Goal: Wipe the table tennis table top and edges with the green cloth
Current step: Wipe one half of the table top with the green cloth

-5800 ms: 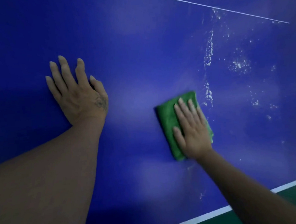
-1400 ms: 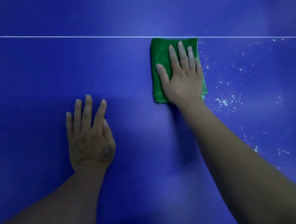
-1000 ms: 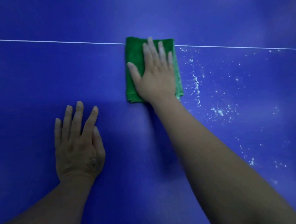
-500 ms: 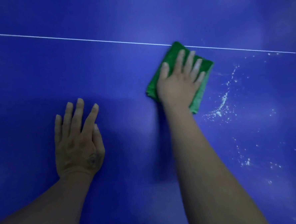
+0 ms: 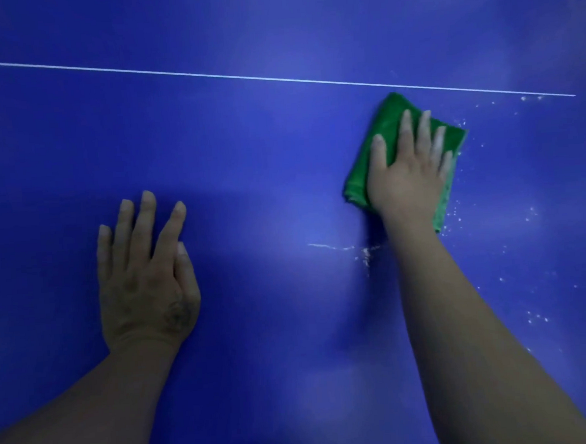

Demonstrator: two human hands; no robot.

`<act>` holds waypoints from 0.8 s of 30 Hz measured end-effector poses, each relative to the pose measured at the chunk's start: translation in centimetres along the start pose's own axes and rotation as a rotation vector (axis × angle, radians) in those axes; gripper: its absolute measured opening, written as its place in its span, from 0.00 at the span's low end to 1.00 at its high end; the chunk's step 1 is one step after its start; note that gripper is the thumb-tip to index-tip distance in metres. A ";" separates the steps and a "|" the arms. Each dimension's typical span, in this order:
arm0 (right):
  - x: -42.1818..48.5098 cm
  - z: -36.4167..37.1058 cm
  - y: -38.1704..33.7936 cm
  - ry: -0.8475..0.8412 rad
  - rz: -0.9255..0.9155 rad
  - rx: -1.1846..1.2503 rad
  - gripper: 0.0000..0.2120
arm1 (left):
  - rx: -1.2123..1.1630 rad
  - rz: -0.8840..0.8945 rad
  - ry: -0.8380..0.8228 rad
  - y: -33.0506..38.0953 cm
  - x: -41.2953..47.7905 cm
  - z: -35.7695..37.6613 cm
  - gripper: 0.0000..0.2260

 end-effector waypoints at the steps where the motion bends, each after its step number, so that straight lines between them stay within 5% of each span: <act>1: 0.4 0.1 -0.2 0.007 0.056 0.008 0.33 | 0.001 -0.001 0.001 0.0 0.0 0.0 0.25; 5: -0.6 1.5 -4.3 0.044 0.160 0.005 0.32 | -0.002 0.002 0.011 -0.1 -0.1 0.0 0.25; 11: -10.5 4.5 -12.6 -0.033 -0.311 0.010 0.31 | 0.012 0.004 0.029 0.0 -0.1 0.1 0.25; 15: -13.8 3.0 -7.3 -0.042 -0.489 0.092 0.30 | 0.010 0.004 0.015 0.0 -0.2 0.0 0.24; 19: -8.9 0.5 -0.5 -0.049 -0.434 -0.019 0.32 | 0.000 0.009 0.018 0.1 -0.3 0.0 0.24; 24: -0.7 -0.9 2.4 -0.033 -0.101 0.004 0.32 | -0.004 0.008 0.036 0.1 -0.3 -0.1 0.24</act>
Point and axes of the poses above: each hand's wrist, its own x-axis towards the middle knuckle, its own z-axis out of the palm, y = z × x, the point moved 5 cm from there along x, towards the middle knuckle, and after that the axes turned 10 degrees about x, right-handed, at the moved point
